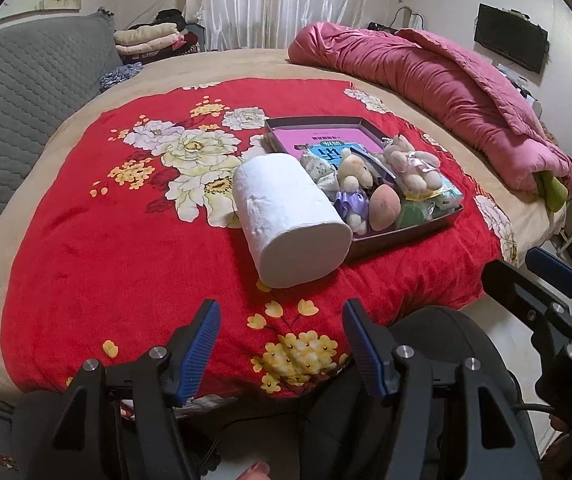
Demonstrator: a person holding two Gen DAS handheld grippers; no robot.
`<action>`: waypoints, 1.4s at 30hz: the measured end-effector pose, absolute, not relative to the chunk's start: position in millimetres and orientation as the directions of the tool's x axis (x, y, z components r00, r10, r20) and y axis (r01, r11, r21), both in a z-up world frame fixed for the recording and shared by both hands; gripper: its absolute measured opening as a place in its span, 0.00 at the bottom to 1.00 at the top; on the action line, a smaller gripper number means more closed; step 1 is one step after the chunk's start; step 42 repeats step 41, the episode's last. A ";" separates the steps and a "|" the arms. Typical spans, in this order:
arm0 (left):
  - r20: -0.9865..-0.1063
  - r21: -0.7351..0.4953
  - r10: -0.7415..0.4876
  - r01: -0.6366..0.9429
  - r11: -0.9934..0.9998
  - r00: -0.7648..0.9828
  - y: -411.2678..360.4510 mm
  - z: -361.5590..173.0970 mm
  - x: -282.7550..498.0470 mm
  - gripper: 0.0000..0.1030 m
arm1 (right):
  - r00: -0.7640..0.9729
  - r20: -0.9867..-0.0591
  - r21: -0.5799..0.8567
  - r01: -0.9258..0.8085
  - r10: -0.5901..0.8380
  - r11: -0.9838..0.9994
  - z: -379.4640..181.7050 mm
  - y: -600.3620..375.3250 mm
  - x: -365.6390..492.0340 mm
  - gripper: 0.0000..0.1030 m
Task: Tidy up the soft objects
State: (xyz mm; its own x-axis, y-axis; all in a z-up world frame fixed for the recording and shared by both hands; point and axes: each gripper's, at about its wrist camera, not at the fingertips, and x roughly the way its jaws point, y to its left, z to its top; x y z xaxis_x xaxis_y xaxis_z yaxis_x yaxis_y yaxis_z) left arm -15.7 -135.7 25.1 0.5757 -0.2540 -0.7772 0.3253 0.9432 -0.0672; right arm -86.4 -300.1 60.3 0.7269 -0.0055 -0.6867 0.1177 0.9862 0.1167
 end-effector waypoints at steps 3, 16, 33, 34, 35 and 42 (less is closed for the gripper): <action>-0.778 -0.066 -0.252 0.325 0.943 0.576 -136.2 24.7 -15.3 0.61 | 0.727 -0.687 0.123 0.124 -0.006 0.985 60.0 -301.6 -86.6 0.74; -0.784 -0.049 -0.241 0.330 0.943 0.572 -138.9 21.5 -15.8 0.61 | 0.723 -0.691 0.129 0.123 0.000 0.984 57.8 -301.4 -84.0 0.74; -0.795 -0.027 -0.221 0.332 0.943 0.564 -141.2 16.4 -14.3 0.61 | 0.721 -0.693 0.129 0.120 0.003 0.984 57.7 -303.3 -84.5 0.74; -0.799 -0.023 -0.217 0.332 0.943 0.560 -141.1 14.6 -13.4 0.61 | 0.721 -0.693 0.129 0.119 0.004 0.984 57.6 -303.2 -84.4 0.74; -0.805 -0.023 -0.213 0.330 0.944 0.553 -140.6 12.1 -11.7 0.61 | 0.721 -0.693 0.128 0.118 0.004 0.985 57.6 -303.0 -83.8 0.74; -0.836 -0.060 -0.212 0.300 0.952 0.506 -128.6 -1.8 5.1 0.61 | 0.741 -0.671 0.142 0.116 0.010 0.983 62.4 -309.9 -80.9 0.74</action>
